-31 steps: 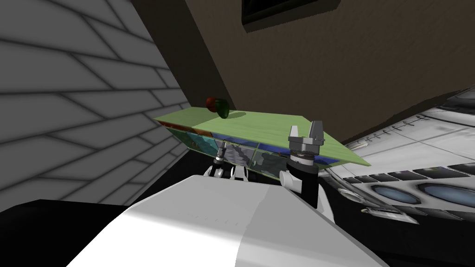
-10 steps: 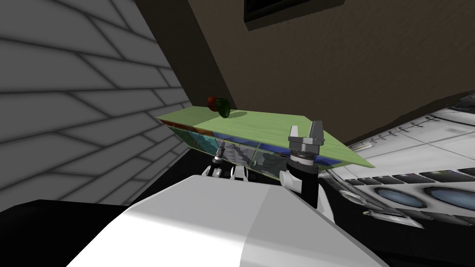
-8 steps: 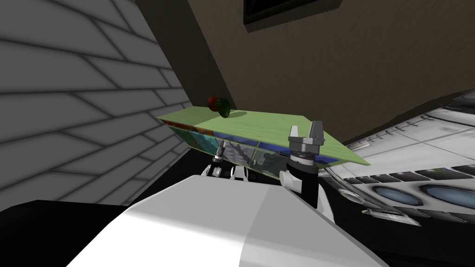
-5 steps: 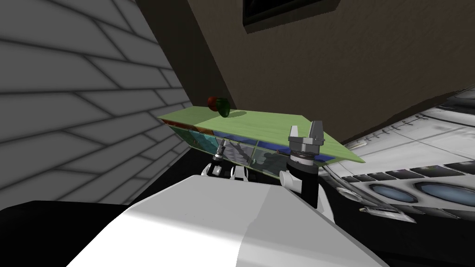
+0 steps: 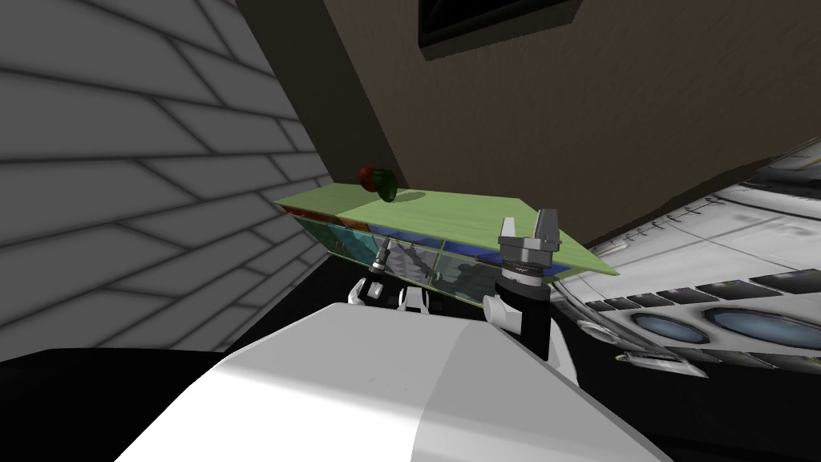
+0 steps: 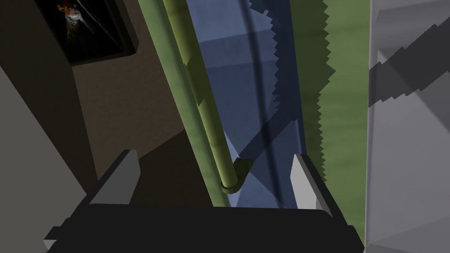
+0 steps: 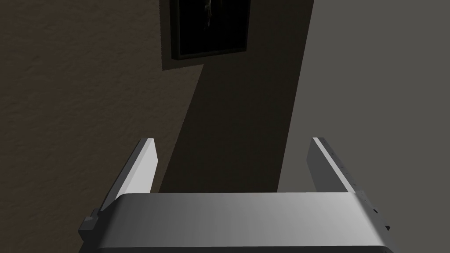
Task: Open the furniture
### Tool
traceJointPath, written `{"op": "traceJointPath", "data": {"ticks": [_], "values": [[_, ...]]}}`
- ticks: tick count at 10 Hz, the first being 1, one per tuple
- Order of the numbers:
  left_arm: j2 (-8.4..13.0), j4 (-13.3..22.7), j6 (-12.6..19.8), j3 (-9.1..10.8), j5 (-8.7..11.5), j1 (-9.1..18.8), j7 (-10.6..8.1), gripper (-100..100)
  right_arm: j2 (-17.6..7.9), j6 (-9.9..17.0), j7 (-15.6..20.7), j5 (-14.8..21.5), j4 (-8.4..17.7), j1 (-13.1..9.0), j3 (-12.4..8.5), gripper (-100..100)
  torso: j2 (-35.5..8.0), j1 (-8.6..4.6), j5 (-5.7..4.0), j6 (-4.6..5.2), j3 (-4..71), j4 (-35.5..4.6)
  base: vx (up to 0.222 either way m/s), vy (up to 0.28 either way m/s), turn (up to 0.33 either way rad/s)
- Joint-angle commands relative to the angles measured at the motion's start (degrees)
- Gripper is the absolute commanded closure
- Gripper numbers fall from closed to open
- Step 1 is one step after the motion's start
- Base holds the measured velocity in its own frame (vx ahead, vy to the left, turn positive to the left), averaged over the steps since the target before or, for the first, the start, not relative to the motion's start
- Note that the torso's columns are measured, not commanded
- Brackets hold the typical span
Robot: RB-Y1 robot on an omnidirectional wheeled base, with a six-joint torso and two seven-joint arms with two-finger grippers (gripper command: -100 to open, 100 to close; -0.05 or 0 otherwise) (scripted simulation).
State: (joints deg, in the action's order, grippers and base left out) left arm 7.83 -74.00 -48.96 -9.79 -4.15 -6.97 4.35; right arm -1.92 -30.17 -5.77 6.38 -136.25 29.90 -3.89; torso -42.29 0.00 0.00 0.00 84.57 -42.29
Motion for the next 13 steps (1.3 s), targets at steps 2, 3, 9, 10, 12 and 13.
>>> {"op": "traceJointPath", "data": {"ticks": [2, 3, 9, 10, 12, 13], "values": [[0.4, -0.5, 3.6, 0.15, -0.2, 1.3, -0.38, -100, 0.0, 0.0, 0.0, 0.0, 0.0, 0.0, 0.0, 0, 0.0, -0.03, -0.01, 0.0, 0.0, 0.0, -0.048, -0.021, -0.001], [0.5, -0.6, 4.5, 0.2, -0.2, 1.7, -0.48, -100, 0.0, 0.0, 0.0, 0.0, 0.0, 0.0, 0.0, 0, 0.0, 0.0, 0.0, 0.0, 0.0, 0.0, -0.038, -0.014, -0.002], [1.3, -1.6, 10.6, 0.52, -0.5, 4.2, -1.18, -100, 0.0, 0.0, 0.0, 0.0, 0.0, 0.0, 0.0, 0, 0.0, -0.01, 0.0, 0.0, 0.0, 0.0, -0.045, -0.015, -0.002], [1.4, -1.7, 11.4, 0.57, -0.6, 4.5, -1.28, -100, 0.0, 0.0, 0.0, 0.0, 0.0, 0.0, 0.0, 0, 0.0, 0.0, 0.0, 0.0, 0.0, 0.0, -0.038, -0.013, -0.002], [1.7, -2.1, 14.0, 0.71, -0.7, 5.6, -1.58, -100, 0.0, 0.0, 0.0, 0.0, 0.0, 0.0, 0.0, 0, 0.0, 0.0, 0.0, 0.0, 0.0, 0.0, -0.044, -0.018, -0.003], [1.9, -2.3, 15.0, 0.76, -0.7, 6.0, -1.69, -100, 0.0, 0.0, 0.0, 0.0, 0.0, 0.0, 0.0, 0, 0.0, -0.02, 0.0, 0.0, 0.0, 0.0, -0.044, -0.02, -0.001]]}}
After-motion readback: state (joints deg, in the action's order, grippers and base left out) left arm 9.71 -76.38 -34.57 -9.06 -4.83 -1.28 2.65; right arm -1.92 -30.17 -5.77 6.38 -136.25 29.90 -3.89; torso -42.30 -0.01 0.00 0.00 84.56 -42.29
